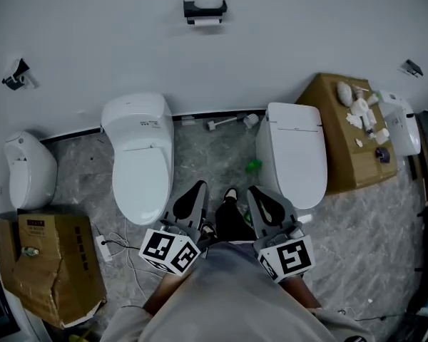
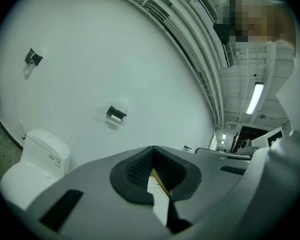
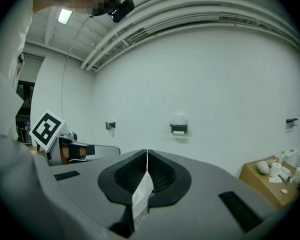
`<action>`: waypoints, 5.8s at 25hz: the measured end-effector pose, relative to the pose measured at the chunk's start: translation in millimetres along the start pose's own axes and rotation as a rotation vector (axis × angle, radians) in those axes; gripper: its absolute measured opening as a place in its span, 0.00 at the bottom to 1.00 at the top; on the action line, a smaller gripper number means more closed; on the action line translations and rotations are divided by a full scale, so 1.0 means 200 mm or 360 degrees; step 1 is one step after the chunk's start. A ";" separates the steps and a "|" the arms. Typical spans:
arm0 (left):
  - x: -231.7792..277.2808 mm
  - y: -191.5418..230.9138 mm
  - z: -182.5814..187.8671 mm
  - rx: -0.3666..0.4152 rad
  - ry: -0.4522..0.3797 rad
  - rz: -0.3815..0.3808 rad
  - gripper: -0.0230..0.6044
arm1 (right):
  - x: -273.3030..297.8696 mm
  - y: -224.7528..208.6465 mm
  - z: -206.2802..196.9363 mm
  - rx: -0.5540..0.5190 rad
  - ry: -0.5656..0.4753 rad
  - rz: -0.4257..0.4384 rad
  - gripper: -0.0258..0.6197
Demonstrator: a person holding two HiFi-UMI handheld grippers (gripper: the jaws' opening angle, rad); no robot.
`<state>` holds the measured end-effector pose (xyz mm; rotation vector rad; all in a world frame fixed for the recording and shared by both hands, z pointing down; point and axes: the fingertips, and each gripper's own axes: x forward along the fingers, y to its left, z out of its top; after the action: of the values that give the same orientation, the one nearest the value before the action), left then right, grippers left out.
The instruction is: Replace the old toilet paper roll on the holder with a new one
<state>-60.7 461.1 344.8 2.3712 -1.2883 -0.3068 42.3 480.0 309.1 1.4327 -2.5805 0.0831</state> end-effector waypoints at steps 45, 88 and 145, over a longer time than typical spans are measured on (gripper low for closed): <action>1.61 0.29 0.23 0.0070 0.0077 0.0094 0.04 | 1.07 -1.29 0.16 0.0067 -0.0046 0.0117 0.07; 2.39 1.09 0.79 0.0077 0.0008 0.0001 0.04 | 2.22 -1.41 0.38 0.0066 -0.0015 0.0221 0.07; 2.97 1.60 0.57 -0.1507 -0.0410 -0.0105 0.31 | 2.51 -1.61 0.28 0.0125 0.0143 0.0086 0.07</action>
<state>-19.4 -219.7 397.1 1.5800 -0.8600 -1.0109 49.2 -118.4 337.1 1.3522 -2.5687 0.2530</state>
